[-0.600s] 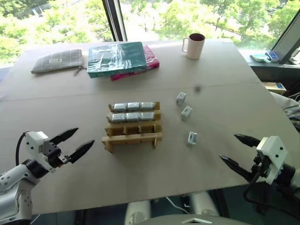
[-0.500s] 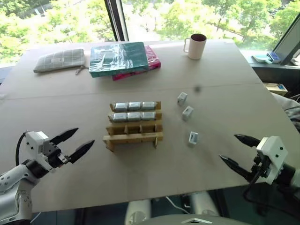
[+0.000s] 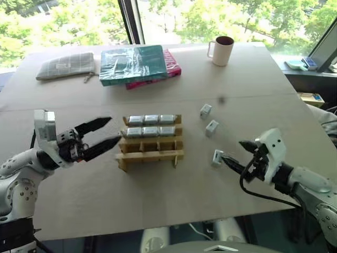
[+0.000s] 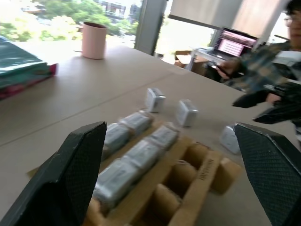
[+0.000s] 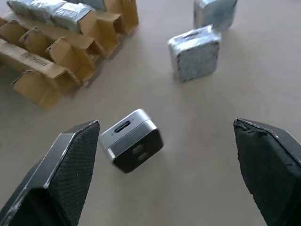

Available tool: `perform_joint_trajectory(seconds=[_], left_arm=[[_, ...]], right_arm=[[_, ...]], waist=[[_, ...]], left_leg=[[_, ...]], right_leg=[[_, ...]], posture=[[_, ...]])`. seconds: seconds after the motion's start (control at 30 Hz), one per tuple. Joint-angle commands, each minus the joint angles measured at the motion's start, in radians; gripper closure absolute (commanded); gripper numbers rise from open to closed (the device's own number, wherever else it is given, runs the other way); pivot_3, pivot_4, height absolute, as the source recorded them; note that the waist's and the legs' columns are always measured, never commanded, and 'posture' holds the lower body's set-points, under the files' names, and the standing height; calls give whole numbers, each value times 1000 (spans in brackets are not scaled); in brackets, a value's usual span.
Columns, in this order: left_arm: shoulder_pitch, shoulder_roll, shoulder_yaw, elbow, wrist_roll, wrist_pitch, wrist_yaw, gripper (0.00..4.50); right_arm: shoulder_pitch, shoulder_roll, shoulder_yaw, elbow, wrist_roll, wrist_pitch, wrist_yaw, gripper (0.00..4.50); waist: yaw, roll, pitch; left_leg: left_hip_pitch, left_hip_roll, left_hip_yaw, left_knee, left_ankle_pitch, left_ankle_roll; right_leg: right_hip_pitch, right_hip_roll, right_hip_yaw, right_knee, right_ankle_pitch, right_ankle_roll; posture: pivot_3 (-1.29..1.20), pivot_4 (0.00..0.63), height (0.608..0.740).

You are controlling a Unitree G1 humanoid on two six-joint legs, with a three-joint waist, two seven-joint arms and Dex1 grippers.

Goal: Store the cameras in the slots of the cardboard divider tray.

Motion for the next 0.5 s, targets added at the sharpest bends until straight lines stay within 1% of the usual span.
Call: perform_joint_trajectory(seconds=[0.03, 0.1, 0.2, 0.23, 0.37, 0.5], left_arm=[[26, 37, -34, -54, 23, -33, -117, 7], [33, 34, -43, -51, 36, -47, -133, 7], [1, 40, -73, 23, 95, -111, -196, 7], [6, 38, -78, 22, 108, -128, -206, 7], [-61, 39, -104, 91, 141, -163, -241, 7], [-93, 31, -122, 116, 153, -179, -260, 7]], right_arm=[[-28, 0, -37, -38, 119, 125, -43, 0], [-34, 12, -61, -33, 191, 175, -66, 0], [-123, 91, -35, 33, 241, 255, -153, 0], [-130, 101, -42, 41, 254, 272, -168, 0], [-244, 232, -21, 132, 239, 336, -296, 0], [-271, 248, 30, 145, 189, 388, -346, 0]], waist=[[-2, 0, 0], [-2, 0, 0], [-2, 0, 0], [-3, 1, 0], [-3, 2, 1], [-1, 2, 1]], left_leg=[[0, 0, 0, 1, 0, 0], [1, 0, 1, 2, 0, 0], [3, 1, 0, 3, 0, 0], [3, 1, -2, 5, 0, 0], [4, 1, -4, 6, 0, 0], [0, 1, -4, 5, 0, 0]], right_leg=[[0, 0, 0, 0, -1, 1], [0, 0, 1, 1, -2, 3], [1, 1, 0, 2, -1, 2], [1, 2, 1, 2, 0, 0], [0, 4, 1, 2, 2, -2], [0, 4, 1, 2, 1, -2]], posture=[[0, 150, 740], [0, 150, 740], [0, 150, 740], [0, 150, 740], [0, 150, 740], [0, 150, 740]])
